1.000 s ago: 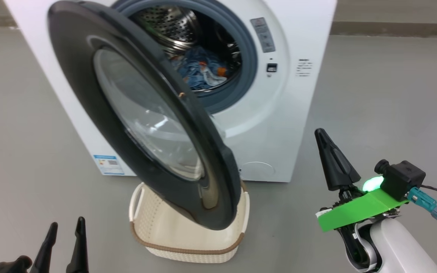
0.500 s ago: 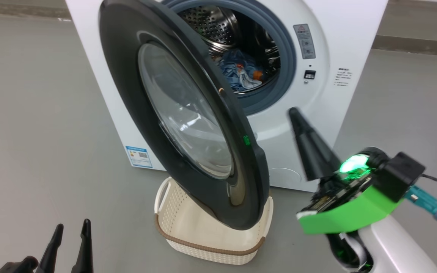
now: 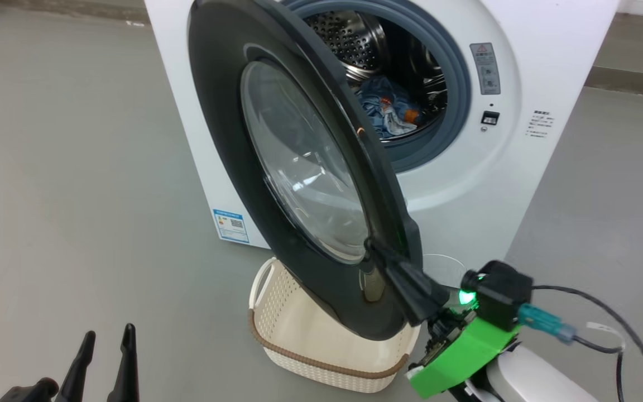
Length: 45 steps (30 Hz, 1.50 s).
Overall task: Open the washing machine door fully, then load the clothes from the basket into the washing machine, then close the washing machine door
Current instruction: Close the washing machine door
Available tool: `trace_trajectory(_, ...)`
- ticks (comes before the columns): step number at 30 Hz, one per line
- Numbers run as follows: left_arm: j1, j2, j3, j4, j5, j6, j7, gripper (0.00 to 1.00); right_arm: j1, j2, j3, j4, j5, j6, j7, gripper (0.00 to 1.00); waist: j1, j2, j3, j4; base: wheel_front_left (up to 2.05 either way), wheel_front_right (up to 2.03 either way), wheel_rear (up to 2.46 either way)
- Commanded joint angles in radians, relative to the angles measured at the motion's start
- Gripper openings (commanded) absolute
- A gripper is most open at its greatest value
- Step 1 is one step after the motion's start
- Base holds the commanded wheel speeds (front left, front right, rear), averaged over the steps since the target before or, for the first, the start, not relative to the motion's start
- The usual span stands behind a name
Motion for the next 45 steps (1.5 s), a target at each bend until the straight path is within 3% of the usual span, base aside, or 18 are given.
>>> trace_trajectory(1,-0.048,0.012,0.033,-0.016,0.004,-0.002,-0.011,1.00,-0.040,-0.003,0.020,-0.003,0.007,0.005,-0.005,0.00,0.0000,-0.0001,0.000,0.008,0.00,0.00,0.00)
trace_trajectory(9,-0.045,0.006,0.037,-0.017,0.004,-0.003,-0.011,1.00,-0.095,-0.030,0.102,0.169,0.054,0.005,-0.005,0.00,0.0000,-0.0001,0.007,0.022,0.00,0.00,0.00)
trace_trajectory(16,-0.052,-0.002,0.040,-0.018,0.002,-0.003,-0.011,1.00,-0.144,-0.049,0.099,0.262,0.078,0.005,-0.005,0.00,0.0000,-0.0001,0.030,0.020,0.00,0.00,0.00)
trace_trajectory(27,-0.100,0.014,0.018,-0.026,-0.022,-0.003,-0.011,1.00,-0.206,-0.088,-0.042,0.354,0.045,0.005,-0.005,0.00,0.0000,-0.0001,0.141,0.031,0.00,0.00,0.00)
trace_trajectory(45,-0.214,0.043,-0.027,-0.046,-0.088,-0.003,-0.011,1.00,-0.458,-0.137,-0.256,0.483,-0.050,0.005,-0.005,0.00,0.0000,-0.0001,0.353,0.076,0.00,0.00,0.00)
